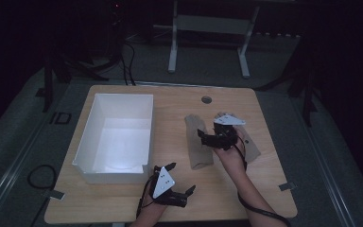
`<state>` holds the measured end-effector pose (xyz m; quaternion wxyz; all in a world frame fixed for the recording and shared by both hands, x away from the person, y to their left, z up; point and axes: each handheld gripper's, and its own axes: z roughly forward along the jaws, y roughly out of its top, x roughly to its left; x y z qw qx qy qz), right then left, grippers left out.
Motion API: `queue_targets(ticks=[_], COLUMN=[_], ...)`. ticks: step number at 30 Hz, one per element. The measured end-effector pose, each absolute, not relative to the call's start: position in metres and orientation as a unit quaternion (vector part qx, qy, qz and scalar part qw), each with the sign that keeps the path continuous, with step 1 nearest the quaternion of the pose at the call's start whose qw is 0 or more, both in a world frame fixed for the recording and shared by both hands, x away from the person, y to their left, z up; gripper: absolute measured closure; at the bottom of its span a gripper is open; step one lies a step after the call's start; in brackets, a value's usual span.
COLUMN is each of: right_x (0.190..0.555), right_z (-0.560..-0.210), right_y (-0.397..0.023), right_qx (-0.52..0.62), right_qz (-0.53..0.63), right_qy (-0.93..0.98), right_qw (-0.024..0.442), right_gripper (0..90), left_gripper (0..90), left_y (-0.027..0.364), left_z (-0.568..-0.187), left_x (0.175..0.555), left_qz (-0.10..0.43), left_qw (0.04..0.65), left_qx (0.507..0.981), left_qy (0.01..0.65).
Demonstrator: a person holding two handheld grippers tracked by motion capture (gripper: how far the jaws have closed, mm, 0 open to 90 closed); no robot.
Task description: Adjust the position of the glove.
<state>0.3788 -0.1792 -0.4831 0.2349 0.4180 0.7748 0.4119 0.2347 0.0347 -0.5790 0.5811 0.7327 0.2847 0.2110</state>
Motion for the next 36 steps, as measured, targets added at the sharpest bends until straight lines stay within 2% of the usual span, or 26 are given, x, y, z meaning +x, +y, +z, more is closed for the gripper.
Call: queue_targets(ticks=[10, 18, 20, 26, 31, 33, 36], right_x=[0.399, 0.409, 0.411, 0.414, 0.411, 0.410, 0.410], right_z=[-0.512, -0.538, -0.544, -0.563, -0.565, -0.564, -0.563], right_y=[-0.167, -0.165, -0.165, -0.166, -0.164, -0.163, -0.162], right_qx=[0.439, 0.448, 0.451, 0.456, 0.445, 0.446, 0.448], right_qz=[0.381, 0.344, 0.339, 0.326, 0.323, 0.323, 0.322], right_qy=[0.783, 0.797, 0.799, 0.804, 0.807, 0.806, 0.806], right_qw=[0.223, 0.214, 0.210, 0.200, 0.216, 0.216, 0.213], right_gripper=[29.7, 37.8, 42.1, 46.2, 58.1, 69.6, 77.2], left_gripper=[0.0, 0.1, 0.0, 0.1, 0.1, 0.1, 0.1], left_y=[0.034, 0.033, 0.033, 0.034, 0.034, 0.034, 0.034], left_z=[-0.579, -0.579, -0.579, -0.579, -0.579, -0.579, -0.579], left_x=[0.235, 0.234, 0.234, 0.234, 0.234, 0.234, 0.234], left_qz=[0.209, 0.213, 0.212, 0.211, 0.210, 0.210, 0.209], left_qw=[0.582, 0.581, 0.581, 0.580, 0.581, 0.580, 0.580], left_qx=[0.732, 0.733, 0.733, 0.734, 0.734, 0.734, 0.734], left_qy=[0.285, 0.283, 0.283, 0.283, 0.284, 0.284, 0.284])
